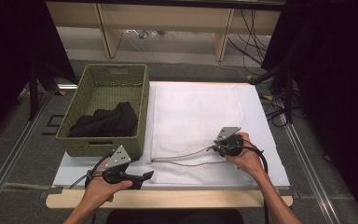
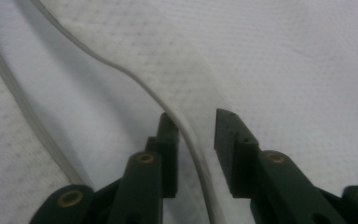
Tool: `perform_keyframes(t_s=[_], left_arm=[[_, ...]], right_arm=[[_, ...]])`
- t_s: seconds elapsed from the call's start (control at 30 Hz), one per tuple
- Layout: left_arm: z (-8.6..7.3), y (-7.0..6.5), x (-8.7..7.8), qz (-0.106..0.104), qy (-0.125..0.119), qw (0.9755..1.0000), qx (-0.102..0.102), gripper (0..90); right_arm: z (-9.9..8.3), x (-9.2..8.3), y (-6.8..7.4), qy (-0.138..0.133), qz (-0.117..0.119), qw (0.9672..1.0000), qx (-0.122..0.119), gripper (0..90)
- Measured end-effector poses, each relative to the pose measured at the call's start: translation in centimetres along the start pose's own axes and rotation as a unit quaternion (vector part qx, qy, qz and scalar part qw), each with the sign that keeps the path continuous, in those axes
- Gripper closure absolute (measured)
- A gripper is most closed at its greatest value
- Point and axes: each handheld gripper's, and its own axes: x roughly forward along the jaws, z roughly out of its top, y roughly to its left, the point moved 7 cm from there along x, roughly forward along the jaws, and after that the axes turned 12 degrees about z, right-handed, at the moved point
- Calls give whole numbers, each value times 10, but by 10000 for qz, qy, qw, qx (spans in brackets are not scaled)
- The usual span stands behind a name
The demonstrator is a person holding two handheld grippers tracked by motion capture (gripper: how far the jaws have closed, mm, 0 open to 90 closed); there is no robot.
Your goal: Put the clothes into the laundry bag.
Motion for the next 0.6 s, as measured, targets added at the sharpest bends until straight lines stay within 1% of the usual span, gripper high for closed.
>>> perform_keyframes(t_s=[0.03, 0.07, 0.1, 0.13, 0.2, 0.23, 0.27, 0.3, 0.33, 0.37, 0.4, 0.43, 0.47, 0.53, 0.6], left_arm=[[0, 0, 0, -3, -3, 10000, -33, 207], [0, 0, 1, -24, 2, 10000, 12, 208], [-1, 0, 1, -40, 31, 10000, -4, 208], [-1, 0, 2, 13, 59, 10000, -2, 208], [-1, -2, 2, -46, 57, 10000, 10, 209], [-2, -3, 2, -63, 74, 9999, 31, 209], [-2, -3, 2, -74, 71, 9999, 60, 209], [-2, -3, 2, -74, 72, 9999, 62, 209], [-2, -3, 3, -73, 68, 9999, 63, 209], [-2, -2, 2, -50, 108, 9999, 101, 210], [-1, -3, 2, -61, 73, 9999, 56, 210], [-1, -3, 2, -19, 82, 9999, 56, 210], [-1, -2, 2, -7, 74, 10000, 39, 211], [-1, 0, 1, 0, 75, 9999, 102, 211], [-1, 0, 1, 28, 80, 10000, 22, 212]], right_arm=[[2, 2, 1, 25, 30, 10000, -19, 772], [3, 3, 0, 79, -10, 9999, -67, 793], [3, 3, 0, 123, -6, 9999, -64, 807], [3, 3, 0, 135, -23, 9999, -87, 834], [3, -1, 0, 73, -2, 9998, -170, 879], [3, -3, -1, 60, 26, 9997, -243, 886], [3, -4, -2, -38, -37, 9996, -276, 891], [4, -7, -2, -112, -24, 9999, -124, 892], [5, -8, -3, -152, -8, 9996, -255, 893], [5, -9, -3, -179, -55, 9997, -166, 893], [6, -10, -4, -140, -92, 9997, -191, 894], [8, -10, -3, -225, -44, 9994, -247, 894], [10, -10, -3, -275, -50, 9992, -297, 894], [9, -13, -3, -282, -52, 9995, -161, 895], [10, -14, -3, -260, -26, 9995, -175, 894]])
